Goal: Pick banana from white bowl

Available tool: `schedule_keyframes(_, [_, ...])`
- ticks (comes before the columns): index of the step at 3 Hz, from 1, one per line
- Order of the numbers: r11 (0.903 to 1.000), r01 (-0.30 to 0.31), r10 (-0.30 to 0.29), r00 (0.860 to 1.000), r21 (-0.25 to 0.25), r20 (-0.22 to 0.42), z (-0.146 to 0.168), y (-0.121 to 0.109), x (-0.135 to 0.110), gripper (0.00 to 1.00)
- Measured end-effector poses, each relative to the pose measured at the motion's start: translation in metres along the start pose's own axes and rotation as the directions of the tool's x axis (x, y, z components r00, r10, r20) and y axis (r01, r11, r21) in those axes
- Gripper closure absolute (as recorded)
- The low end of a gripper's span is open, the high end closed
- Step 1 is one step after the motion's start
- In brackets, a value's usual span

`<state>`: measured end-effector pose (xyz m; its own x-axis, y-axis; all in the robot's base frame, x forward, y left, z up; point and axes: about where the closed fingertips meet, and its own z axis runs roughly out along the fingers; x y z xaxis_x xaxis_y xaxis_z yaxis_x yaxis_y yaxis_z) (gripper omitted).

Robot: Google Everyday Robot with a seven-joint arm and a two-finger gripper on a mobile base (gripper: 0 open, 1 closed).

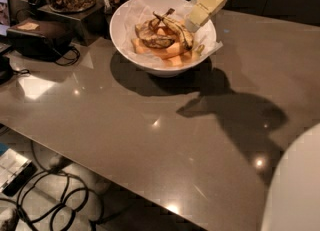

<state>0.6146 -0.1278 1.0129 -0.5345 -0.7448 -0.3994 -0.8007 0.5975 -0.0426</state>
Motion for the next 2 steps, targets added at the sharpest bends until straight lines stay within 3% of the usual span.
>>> schedule_keyframes(1, [0.9998, 0.003, -0.004, 0.998, 0.021, 0.056, -0.004, -0.007, -0.012, 0.0])
schedule_keyframes(2, [0.9993, -0.036, 0.037, 0.996, -0.006, 0.079, 0.009, -0.004, -0.035, 0.0])
